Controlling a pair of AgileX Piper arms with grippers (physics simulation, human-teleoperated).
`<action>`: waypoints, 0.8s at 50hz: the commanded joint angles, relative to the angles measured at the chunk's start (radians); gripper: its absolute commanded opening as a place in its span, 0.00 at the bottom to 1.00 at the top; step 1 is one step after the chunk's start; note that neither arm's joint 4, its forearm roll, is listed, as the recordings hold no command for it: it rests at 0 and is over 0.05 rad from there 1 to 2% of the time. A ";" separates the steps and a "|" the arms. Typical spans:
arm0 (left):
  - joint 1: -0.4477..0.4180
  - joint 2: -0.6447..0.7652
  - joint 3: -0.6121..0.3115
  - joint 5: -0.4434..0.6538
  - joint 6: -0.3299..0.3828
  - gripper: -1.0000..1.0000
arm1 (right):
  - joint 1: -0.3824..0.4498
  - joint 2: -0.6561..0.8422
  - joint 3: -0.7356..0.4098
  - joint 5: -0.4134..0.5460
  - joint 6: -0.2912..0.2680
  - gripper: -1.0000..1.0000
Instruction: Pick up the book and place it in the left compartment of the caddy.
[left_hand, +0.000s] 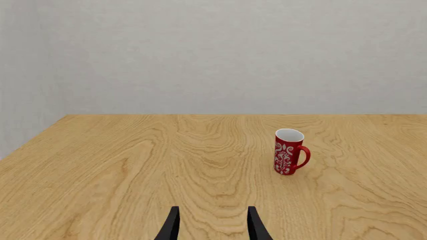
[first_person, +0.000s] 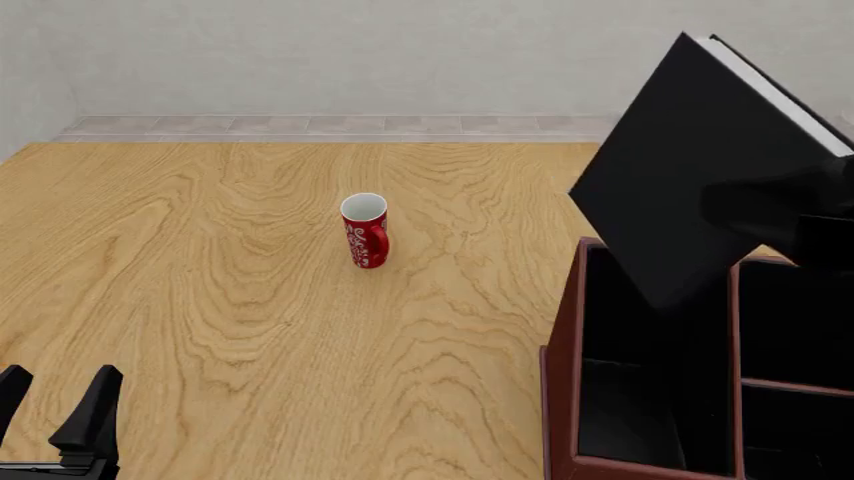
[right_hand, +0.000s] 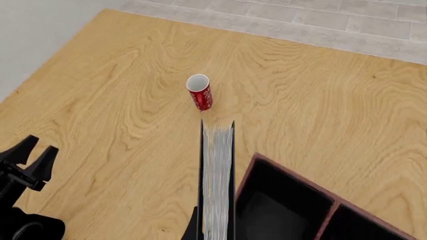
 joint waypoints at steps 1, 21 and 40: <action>0.000 0.000 0.000 0.000 0.000 1.00 | -0.014 -0.052 0.016 0.042 0.034 0.00; 0.000 0.000 0.000 0.000 0.000 1.00 | -0.069 -0.125 0.034 0.130 0.029 0.00; 0.000 0.000 0.000 0.000 0.000 1.00 | -0.108 -0.189 0.139 0.110 0.036 0.00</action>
